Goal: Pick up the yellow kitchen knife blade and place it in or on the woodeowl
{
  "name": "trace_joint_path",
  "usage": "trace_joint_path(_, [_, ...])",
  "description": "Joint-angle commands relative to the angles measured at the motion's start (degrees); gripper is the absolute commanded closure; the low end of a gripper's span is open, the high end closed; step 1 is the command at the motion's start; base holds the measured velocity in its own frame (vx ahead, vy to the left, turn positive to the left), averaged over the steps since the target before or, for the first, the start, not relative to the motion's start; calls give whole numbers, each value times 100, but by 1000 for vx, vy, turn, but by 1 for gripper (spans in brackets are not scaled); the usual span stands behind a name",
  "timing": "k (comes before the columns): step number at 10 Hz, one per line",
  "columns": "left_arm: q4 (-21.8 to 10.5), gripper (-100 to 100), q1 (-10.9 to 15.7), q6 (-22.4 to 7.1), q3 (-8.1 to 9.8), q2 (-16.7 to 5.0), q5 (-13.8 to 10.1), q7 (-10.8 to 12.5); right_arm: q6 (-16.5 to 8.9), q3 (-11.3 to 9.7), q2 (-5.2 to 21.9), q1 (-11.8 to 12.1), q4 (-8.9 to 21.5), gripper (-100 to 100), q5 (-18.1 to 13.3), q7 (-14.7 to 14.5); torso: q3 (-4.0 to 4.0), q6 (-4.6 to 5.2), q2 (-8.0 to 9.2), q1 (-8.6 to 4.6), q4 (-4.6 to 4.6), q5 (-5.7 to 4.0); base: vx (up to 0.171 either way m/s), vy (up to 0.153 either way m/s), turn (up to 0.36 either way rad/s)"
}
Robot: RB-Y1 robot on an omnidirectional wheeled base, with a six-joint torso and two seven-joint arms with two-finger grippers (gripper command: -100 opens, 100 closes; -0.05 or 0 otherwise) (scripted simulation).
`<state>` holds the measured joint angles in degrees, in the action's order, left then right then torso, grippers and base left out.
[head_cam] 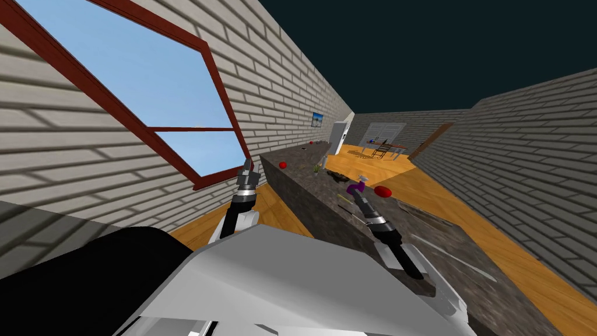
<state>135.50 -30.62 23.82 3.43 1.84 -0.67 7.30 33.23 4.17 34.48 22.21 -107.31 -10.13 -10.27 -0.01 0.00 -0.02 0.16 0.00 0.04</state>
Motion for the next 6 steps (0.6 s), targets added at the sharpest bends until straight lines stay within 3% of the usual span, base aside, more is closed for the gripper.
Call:
trace_joint_path(1, [0, 0, 0, 0, 0, 0, 0, 0, 54, 16, 131, -21, 169, -100, -86, -56, 0, 0, 0, 0, 0, 0, 11, 38, 71])
trace_joint_path(5, [0, 0, -1, 0, 1, 0, 0, 0, 320, 97, 840, 2, 957, -100, -667, -291, -3, 4, -5, 2, -1, 1, 27, 51, 160])
trace_joint_path(6, [0, 0, 0, 0, 0, 0, 0, 0, 320, 97, 904, 2, 968, -100, -667, -291, -4, 1, -7, 0, -1, 1, 29, 34, 76])
